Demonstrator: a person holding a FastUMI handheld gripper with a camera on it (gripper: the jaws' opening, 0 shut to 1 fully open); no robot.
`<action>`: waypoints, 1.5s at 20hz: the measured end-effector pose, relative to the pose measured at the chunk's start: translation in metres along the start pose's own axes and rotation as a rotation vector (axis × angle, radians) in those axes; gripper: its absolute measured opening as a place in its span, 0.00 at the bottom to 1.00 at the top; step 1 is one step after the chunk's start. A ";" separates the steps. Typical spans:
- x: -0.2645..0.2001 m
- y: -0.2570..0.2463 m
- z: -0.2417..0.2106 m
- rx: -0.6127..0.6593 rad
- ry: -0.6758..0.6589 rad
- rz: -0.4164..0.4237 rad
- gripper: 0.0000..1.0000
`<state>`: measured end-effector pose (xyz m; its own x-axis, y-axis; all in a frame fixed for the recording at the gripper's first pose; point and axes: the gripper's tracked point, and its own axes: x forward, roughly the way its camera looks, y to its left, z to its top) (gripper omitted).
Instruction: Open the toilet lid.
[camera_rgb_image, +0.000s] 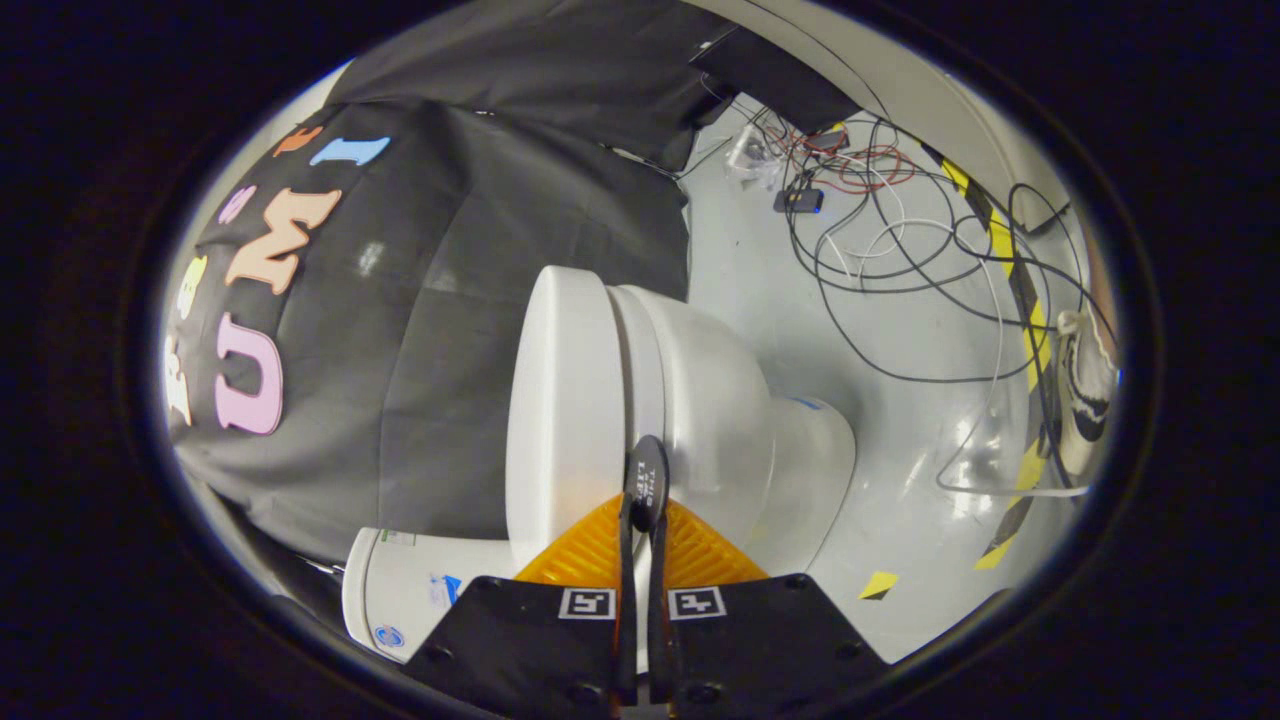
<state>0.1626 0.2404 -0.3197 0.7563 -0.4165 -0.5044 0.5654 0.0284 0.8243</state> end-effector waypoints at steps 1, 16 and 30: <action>-0.003 0.000 0.001 -0.023 -0.001 -0.009 0.05; -0.029 0.050 0.008 -0.199 -0.033 0.012 0.02; -0.065 0.130 -0.005 -0.442 -0.037 0.150 0.01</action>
<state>0.1886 0.2754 -0.1812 0.8329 -0.4102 -0.3715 0.5425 0.4723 0.6947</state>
